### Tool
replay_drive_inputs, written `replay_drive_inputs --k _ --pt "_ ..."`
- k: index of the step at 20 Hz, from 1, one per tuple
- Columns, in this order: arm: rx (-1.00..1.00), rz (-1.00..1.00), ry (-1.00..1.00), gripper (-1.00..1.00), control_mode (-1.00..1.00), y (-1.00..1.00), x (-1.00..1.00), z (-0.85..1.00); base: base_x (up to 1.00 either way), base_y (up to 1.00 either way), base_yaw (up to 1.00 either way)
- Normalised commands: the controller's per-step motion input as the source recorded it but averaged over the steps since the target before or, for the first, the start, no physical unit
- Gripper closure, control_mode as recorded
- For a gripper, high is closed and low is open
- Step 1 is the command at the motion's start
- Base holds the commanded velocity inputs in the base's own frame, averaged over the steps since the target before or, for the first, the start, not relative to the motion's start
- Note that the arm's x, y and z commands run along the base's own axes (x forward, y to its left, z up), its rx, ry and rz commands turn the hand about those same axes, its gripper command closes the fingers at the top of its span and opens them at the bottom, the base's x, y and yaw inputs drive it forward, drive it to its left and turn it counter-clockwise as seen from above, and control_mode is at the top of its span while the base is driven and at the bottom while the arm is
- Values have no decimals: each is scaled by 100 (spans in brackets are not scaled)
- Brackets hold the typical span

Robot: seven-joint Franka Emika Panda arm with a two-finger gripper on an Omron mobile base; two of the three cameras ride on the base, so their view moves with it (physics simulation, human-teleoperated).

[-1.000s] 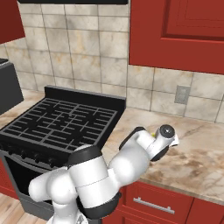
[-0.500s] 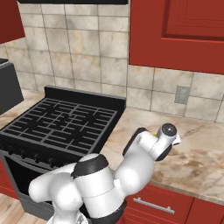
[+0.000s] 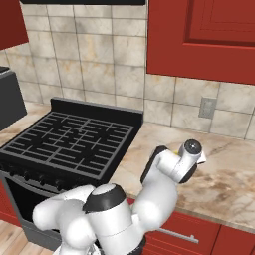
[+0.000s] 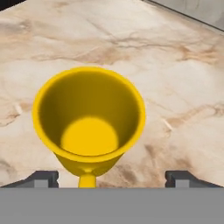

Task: Clear the mugs and bowl far away from the sink.

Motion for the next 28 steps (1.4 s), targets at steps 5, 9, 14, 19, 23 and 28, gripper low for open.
replay_drive_inputs --k 5,9,14,19,23,28 --pt "0 0 -20 -100 -100 0 -43 71 0 0 0" --pt "0 0 -23 -100 -100 12 -80 84 0 0 0" --pt "0 2 -27 -100 -100 82 -98 90 0 0 0" --pt "0 0 -25 -100 -100 100 -70 88 0 0 0" --pt "0 0 -13 -100 -100 100 -44 85 0 0 0" --pt "0 0 -3 -100 -100 100 -24 80 0 0 0"
